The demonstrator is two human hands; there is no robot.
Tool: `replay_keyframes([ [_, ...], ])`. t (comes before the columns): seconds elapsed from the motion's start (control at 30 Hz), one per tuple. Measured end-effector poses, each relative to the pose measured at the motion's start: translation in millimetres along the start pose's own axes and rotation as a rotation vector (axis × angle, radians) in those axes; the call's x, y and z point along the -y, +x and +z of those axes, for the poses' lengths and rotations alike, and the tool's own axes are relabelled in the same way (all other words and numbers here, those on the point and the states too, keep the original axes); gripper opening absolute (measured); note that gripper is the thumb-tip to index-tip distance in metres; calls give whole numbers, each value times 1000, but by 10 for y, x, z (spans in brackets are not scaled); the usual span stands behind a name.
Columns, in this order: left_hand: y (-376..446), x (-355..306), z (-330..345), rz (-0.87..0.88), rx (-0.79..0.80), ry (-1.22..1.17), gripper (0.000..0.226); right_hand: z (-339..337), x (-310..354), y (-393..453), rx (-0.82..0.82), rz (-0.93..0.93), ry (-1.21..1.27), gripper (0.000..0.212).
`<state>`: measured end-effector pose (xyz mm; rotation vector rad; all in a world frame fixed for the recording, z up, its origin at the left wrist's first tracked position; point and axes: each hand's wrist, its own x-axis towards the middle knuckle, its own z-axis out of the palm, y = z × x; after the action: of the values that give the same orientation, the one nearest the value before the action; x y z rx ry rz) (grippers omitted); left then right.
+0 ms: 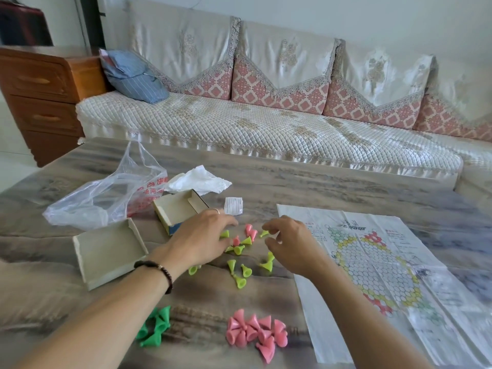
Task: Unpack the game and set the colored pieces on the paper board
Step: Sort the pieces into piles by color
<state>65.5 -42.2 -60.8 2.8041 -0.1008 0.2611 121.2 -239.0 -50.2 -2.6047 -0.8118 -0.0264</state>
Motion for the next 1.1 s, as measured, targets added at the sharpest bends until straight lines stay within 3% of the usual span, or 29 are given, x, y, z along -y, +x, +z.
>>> replay_keyframes([
  [0.17, 291, -22, 90, 74, 53, 122, 33, 122, -28, 402, 80, -86, -101, 37],
  [0.4, 404, 47, 182, 105, 87, 226, 12, 123, 76, 682, 328, -162, -246, 38],
  [0.67, 293, 5, 115, 101, -23, 52, 13, 160, 5, 665, 309, -141, -229, 22],
  [0.83, 165, 11, 76, 90, -25, -25, 9, 192, 34, 625, 292, -176, -261, 24],
  [1.1, -128, -25, 36, 110, -38, -168, 9, 30, 71, 419, 82, -96, -24, 29],
])
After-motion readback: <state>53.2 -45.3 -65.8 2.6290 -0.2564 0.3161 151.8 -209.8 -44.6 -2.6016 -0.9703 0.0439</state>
